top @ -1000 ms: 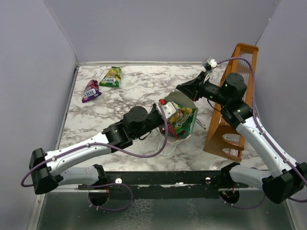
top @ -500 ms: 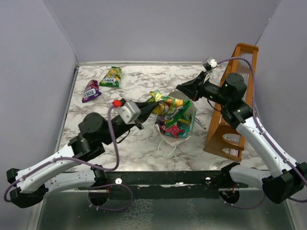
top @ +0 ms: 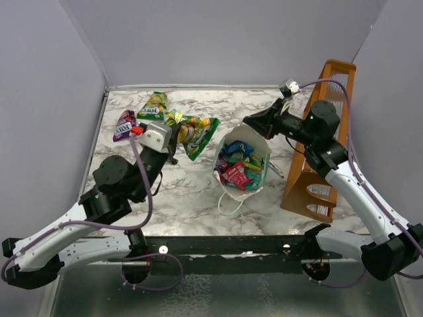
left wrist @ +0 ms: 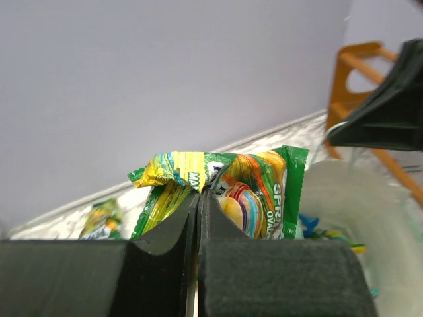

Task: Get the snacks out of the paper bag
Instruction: Place the snack at the center of the board.

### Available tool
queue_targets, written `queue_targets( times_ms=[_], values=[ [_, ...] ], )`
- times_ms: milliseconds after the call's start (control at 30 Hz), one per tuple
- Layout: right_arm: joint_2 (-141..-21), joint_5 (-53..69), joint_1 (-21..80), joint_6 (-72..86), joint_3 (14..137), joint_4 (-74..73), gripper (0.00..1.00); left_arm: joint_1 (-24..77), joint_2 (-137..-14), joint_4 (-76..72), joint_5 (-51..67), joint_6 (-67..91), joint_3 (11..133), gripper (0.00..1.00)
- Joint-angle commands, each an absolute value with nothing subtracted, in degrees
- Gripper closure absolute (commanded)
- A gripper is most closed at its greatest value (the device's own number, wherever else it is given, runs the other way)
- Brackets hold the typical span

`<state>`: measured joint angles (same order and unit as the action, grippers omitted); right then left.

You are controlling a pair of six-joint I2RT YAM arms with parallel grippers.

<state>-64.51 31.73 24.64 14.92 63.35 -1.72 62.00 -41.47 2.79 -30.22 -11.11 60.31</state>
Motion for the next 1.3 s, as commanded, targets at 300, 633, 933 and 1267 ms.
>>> queue_targets(
  times_ms=[300,633,933,1267],
  values=[
    [-63.65,31.01,24.61,15.21,64.26,1.49,0.99,45.57,-54.60,9.35,-40.39,-4.97,63.18,1.00],
    [-63.04,30.68,24.61,16.15,62.84,3.06,0.99,20.26,-74.42,10.14,-18.98,6.09,68.79,1.00],
    [-62.25,29.64,24.61,15.84,62.81,2.54,0.99,11.59,-93.26,12.30,-14.89,3.27,79.85,1.00],
    [-63.02,30.12,24.61,15.72,63.06,2.52,0.99,2.50,-108.49,19.07,1.36,8.43,88.96,0.77]
  ],
)
